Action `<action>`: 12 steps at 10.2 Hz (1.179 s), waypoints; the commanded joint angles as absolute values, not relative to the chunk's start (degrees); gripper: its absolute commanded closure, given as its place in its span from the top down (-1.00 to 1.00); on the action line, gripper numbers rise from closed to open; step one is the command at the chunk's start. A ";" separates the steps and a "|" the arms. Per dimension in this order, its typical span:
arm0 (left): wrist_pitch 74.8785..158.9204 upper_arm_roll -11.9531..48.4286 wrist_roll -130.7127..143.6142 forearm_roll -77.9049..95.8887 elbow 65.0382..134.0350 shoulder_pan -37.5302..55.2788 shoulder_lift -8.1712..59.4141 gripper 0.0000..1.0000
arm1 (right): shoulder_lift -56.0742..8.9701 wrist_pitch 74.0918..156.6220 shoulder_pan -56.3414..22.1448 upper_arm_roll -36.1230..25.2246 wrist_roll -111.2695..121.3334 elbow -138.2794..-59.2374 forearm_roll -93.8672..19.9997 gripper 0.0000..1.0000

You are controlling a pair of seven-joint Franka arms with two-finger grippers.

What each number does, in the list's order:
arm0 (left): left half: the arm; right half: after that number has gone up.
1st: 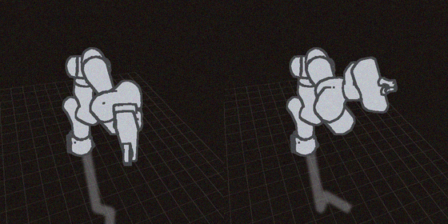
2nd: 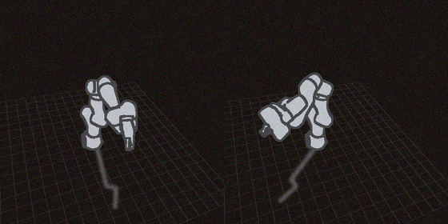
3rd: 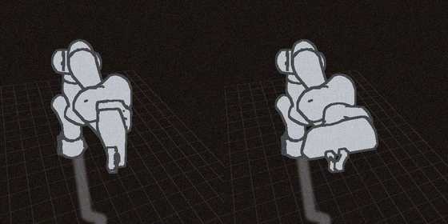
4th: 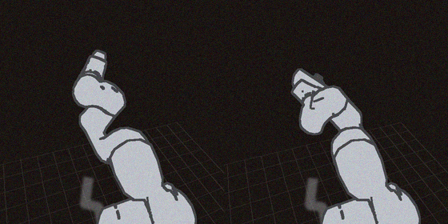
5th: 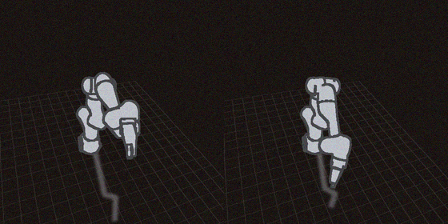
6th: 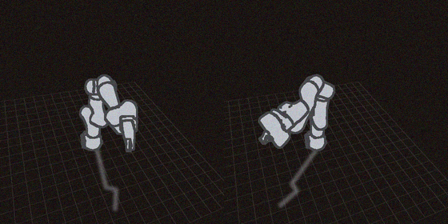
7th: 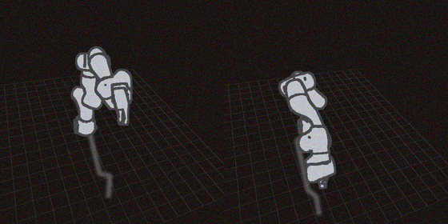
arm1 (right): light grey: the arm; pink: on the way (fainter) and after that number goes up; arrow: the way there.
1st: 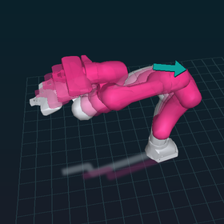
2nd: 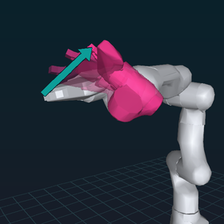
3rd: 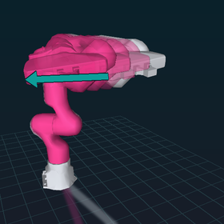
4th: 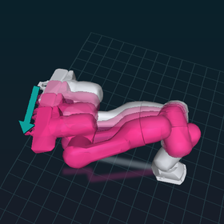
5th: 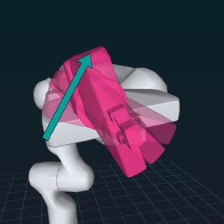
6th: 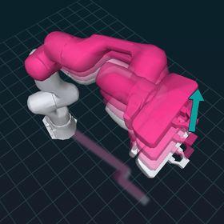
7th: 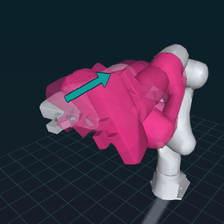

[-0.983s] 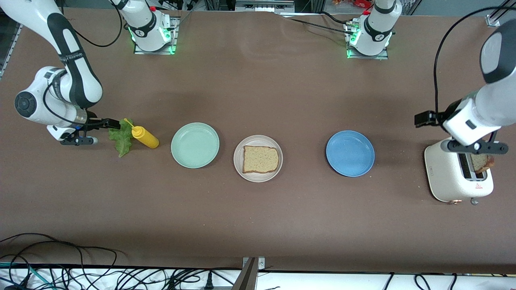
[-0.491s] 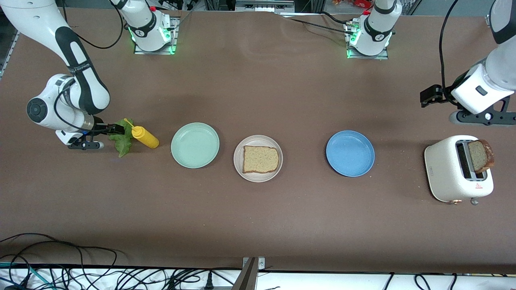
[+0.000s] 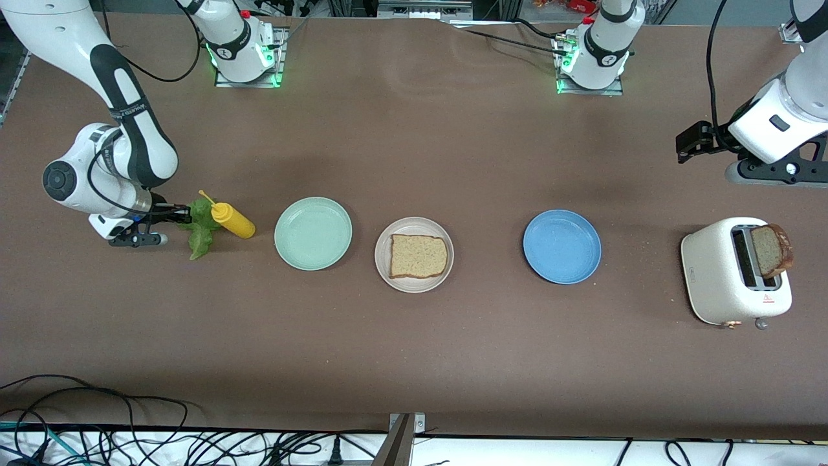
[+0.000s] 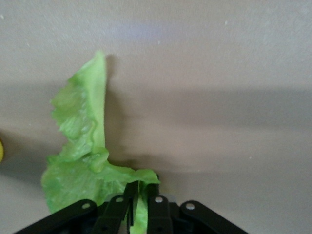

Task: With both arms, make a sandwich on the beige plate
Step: 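Lift the lettuce leaf and carry it over the beige plate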

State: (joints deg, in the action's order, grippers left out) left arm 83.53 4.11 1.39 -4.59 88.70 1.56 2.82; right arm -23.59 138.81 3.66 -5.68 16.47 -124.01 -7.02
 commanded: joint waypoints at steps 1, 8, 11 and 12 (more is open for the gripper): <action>79.30 3.17 1.76 -3.45 87.99 2.29 2.02 1.00 | -23.99 131.43 3.87 -5.62 18.37 -118.50 -8.44 -1.00; 78.57 2.72 1.50 -1.23 86.40 1.32 5.44 1.00 | -22.50 113.42 4.22 -7.12 18.46 -105.42 -7.38 -1.00; 78.57 2.99 1.67 -1.32 86.31 2.11 5.62 1.00 | -22.33 99.64 4.13 -8.08 17.67 -94.35 -7.38 -1.00; 78.57 3.08 1.58 -1.23 86.31 2.11 5.97 1.00 | -22.32 94.71 3.96 -8.09 17.32 -90.57 -7.30 -1.00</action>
State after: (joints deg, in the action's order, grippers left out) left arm 79.23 3.15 1.45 -2.46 88.11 1.91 4.97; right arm -22.29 101.55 3.81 -8.07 17.16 -96.38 -7.00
